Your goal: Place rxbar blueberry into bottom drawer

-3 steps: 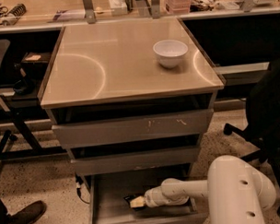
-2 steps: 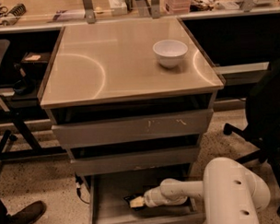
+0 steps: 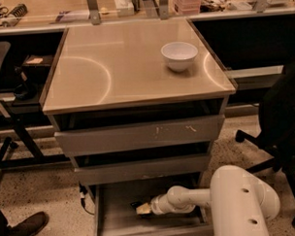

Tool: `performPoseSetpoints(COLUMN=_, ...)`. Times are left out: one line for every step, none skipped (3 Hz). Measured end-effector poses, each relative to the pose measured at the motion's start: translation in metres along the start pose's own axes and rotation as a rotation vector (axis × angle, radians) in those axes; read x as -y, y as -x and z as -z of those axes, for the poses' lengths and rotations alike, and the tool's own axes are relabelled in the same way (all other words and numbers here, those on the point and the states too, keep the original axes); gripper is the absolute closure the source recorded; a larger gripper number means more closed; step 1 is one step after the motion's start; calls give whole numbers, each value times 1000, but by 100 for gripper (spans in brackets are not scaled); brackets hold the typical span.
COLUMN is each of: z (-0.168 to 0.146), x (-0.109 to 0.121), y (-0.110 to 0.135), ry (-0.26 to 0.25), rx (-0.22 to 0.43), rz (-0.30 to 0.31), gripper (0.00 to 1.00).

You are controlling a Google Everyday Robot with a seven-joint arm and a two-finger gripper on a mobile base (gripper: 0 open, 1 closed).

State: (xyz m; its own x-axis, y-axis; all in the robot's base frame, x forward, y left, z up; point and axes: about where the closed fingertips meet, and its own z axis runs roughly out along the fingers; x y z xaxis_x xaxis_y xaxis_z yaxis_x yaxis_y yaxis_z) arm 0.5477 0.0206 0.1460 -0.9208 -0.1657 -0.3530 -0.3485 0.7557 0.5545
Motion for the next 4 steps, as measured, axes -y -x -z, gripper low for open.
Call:
performPoseSetpoints(z=0, x=0, y=0, ry=-1, rx=1, rz=0, gripper=81)
performPoseSetpoints(z=0, x=0, y=0, ry=-1, rx=1, rz=0, gripper=59)
performPoseSetpoints(z=0, x=0, y=0, ry=0, rx=1, rz=0, gripper=34)
performPoseSetpoints(z=0, x=0, y=0, ry=0, rx=1, rz=0, gripper=11)
